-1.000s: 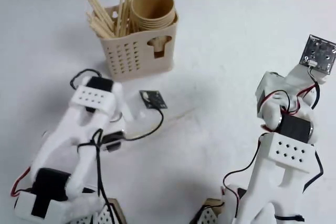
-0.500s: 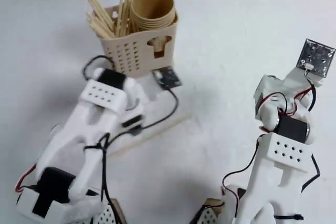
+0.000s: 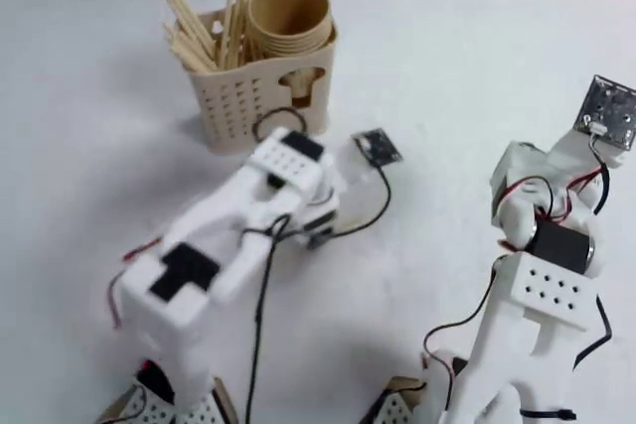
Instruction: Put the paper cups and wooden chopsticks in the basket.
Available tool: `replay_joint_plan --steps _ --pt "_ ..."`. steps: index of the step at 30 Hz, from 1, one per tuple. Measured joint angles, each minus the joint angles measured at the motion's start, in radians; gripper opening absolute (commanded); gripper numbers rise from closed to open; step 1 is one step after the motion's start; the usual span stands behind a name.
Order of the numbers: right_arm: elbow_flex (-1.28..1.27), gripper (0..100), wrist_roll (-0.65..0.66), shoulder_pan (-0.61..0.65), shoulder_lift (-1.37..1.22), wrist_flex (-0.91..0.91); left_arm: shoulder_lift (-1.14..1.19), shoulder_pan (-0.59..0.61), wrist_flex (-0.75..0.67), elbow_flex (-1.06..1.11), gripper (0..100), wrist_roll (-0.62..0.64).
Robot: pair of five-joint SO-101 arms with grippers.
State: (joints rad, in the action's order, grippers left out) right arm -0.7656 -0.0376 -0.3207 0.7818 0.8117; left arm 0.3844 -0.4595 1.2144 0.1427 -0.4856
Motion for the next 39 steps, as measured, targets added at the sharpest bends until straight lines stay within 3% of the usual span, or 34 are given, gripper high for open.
replay_joint_plan --steps 5,16,27,33,39 --pt "0.000 1.8 0.000 -0.002 0.000 0.000 0.166 -0.011 0.150 -0.212 2 0.000" --pt "-0.023 1.8 0.000 0.000 0.000 -0.002 0.233 -0.061 0.322 -0.347 2 0.012" --pt "-0.025 1.8 0.000 0.000 0.000 -0.012 -0.292 -0.052 0.433 -0.347 2 0.061" --pt "-0.038 1.8 0.000 0.009 0.000 -0.012 -0.585 0.072 0.408 -0.462 2 0.061" --pt "-0.044 1.8 0.000 0.018 0.000 -0.012 -0.647 0.198 0.288 -0.594 2 0.069"
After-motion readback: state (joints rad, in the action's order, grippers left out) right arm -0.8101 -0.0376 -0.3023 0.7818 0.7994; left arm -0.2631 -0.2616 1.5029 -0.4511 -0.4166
